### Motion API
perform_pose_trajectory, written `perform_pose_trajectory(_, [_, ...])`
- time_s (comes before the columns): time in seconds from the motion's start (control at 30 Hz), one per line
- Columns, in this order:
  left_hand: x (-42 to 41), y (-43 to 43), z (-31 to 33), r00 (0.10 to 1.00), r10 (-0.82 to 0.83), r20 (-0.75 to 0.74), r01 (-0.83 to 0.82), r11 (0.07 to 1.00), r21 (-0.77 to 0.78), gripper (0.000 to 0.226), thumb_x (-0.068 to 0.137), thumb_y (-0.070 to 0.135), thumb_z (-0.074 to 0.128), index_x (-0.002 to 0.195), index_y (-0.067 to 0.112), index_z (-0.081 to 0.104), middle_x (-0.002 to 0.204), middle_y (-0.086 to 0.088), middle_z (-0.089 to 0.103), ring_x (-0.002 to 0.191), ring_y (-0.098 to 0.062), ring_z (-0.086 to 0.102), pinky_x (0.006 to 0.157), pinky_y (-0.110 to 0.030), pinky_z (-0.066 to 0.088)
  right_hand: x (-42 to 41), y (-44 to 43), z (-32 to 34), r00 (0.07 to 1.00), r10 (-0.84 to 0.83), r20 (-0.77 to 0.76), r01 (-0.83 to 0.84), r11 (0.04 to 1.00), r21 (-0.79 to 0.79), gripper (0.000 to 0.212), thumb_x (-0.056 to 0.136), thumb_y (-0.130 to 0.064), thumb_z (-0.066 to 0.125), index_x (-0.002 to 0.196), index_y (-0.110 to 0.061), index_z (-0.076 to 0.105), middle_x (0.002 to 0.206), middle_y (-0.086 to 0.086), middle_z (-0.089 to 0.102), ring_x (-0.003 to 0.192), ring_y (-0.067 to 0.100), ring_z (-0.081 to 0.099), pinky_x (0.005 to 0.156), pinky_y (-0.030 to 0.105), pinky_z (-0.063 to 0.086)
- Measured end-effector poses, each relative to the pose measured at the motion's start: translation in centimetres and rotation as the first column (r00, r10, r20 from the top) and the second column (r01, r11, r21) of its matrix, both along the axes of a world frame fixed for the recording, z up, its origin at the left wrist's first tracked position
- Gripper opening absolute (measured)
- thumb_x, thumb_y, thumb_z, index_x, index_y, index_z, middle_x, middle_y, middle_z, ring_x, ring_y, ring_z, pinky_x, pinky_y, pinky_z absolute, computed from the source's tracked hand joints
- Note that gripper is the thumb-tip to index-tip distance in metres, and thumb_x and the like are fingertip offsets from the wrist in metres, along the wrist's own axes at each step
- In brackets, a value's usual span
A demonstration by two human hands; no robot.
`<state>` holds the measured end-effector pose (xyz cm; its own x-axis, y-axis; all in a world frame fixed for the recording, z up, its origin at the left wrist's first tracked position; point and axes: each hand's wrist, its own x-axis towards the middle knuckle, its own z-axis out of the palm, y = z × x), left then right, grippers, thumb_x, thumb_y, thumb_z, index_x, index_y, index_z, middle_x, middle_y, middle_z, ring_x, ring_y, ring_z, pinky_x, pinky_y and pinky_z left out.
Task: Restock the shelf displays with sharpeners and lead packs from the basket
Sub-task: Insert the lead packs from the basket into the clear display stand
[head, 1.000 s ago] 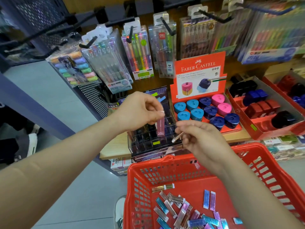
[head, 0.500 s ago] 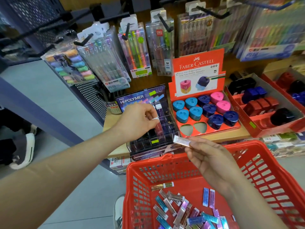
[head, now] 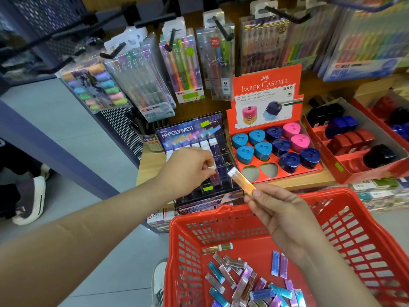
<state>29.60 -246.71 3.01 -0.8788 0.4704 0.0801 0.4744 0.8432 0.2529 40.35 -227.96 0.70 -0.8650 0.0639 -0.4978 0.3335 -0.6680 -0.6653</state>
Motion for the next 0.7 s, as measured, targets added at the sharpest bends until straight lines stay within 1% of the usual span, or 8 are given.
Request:
perform_pose_trajectory(0.17, [0.2,0.4,-0.1,0.995,-0.074,-0.068,0.059,0.978,-0.2,0.02,0.09,0.034,0.061,0.084,0.024,0.045,0.085,0.006,0.053,0.079,-0.016,0.052,0.064,-0.027,0.035,0.2,-0.6,0.4,1.0,0.029,0.004,-0.03,0.995,0.095,0.022,0.068,-0.001,0.069,0.089,-0.001,0.069,0.075,0.014,0.073,0.067,0.018,0.071,0.055,0.019,0.056])
perform_pose_trajectory(0.23, [0.2,0.6,0.4,1.0,-0.005,-0.024,0.001,0.987,-0.158,0.02,0.088,0.035,0.064,0.082,0.023,0.048,0.081,0.008,0.055,0.077,-0.016,0.055,0.065,-0.03,0.044,0.3,-0.8,0.5,0.999,0.039,0.001,-0.038,0.994,0.105,0.02,0.069,-0.001,0.069,0.089,-0.002,0.07,0.072,0.012,0.071,0.065,0.016,0.067,0.055,0.017,0.055])
perform_pose_trajectory(0.33, [0.2,0.3,2.8,0.881,0.049,0.471,-0.207,0.934,0.29,0.004,0.091,0.018,0.063,0.09,0.017,0.066,0.083,-0.003,0.07,0.07,-0.013,0.063,0.071,-0.034,0.058,0.3,-1.0,0.7,0.999,0.049,-0.014,-0.048,0.997,0.055,0.016,0.072,0.0,0.067,0.088,-0.002,0.071,0.07,0.01,0.068,0.063,0.015,0.064,0.055,0.017,0.055])
perform_pose_trajectory(0.37, [0.3,0.1,4.0,0.759,-0.05,0.649,-0.278,0.876,0.393,0.012,0.091,0.008,0.062,0.098,0.015,0.068,0.09,-0.007,0.072,0.073,-0.014,0.065,0.072,-0.03,0.059,0.3,-1.0,0.8,0.998,0.059,-0.019,-0.058,0.998,0.023,0.015,0.074,0.001,0.065,0.088,-0.002,0.071,0.069,0.01,0.067,0.062,0.014,0.063,0.054,0.017,0.054])
perform_pose_trajectory(0.43, [0.5,-0.5,5.6,0.609,-0.245,0.755,-0.235,0.853,0.466,0.034,0.083,-0.009,0.063,0.107,0.014,0.068,0.104,-0.008,0.072,0.084,-0.019,0.068,0.073,-0.024,0.056,0.2,-1.3,1.1,0.996,0.084,-0.034,-0.086,0.993,-0.077,0.016,0.075,0.001,0.063,0.088,-0.002,0.072,0.068,0.011,0.065,0.06,0.013,0.062,0.053,0.017,0.053])
perform_pose_trajectory(0.5, [1.0,-0.7,6.7,0.622,-0.289,0.728,-0.157,0.865,0.477,0.034,0.076,-0.01,0.069,0.1,0.013,0.072,0.098,-0.009,0.073,0.084,-0.017,0.069,0.069,-0.017,0.053,-0.1,-1.8,1.6,0.993,0.108,-0.037,-0.113,0.978,-0.173,0.017,0.074,0.0,0.063,0.088,-0.002,0.073,0.069,0.013,0.064,0.058,0.013,0.061,0.05,0.017,0.053])
perform_pose_trajectory(0.6, [1.1,-1.0,7.5,0.711,-0.199,0.674,-0.246,0.828,0.504,0.018,0.07,0.005,0.073,0.087,0.01,0.075,0.08,-0.013,0.074,0.07,-0.013,0.069,0.063,-0.017,0.054,-0.6,-2.7,2.2,0.988,0.151,-0.039,-0.156,0.958,-0.242,0.019,0.077,-0.006,0.062,0.092,0.0,0.071,0.074,0.016,0.067,0.056,0.014,0.062,0.048,0.018,0.052])
perform_pose_trajectory(0.7, [-0.5,-2.8,7.5,0.82,-0.031,0.572,-0.34,0.778,0.529,0.015,0.079,0.006,0.069,0.092,0.009,0.074,0.082,-0.015,0.074,0.072,-0.015,0.069,0.07,-0.024,0.059,-1.0,-2.7,2.1,0.978,0.202,-0.059,-0.206,0.974,-0.091,0.019,0.09,-0.013,0.057,0.099,-0.004,0.072,0.082,0.014,0.07,0.062,0.015,0.062,0.049,0.02,0.051])
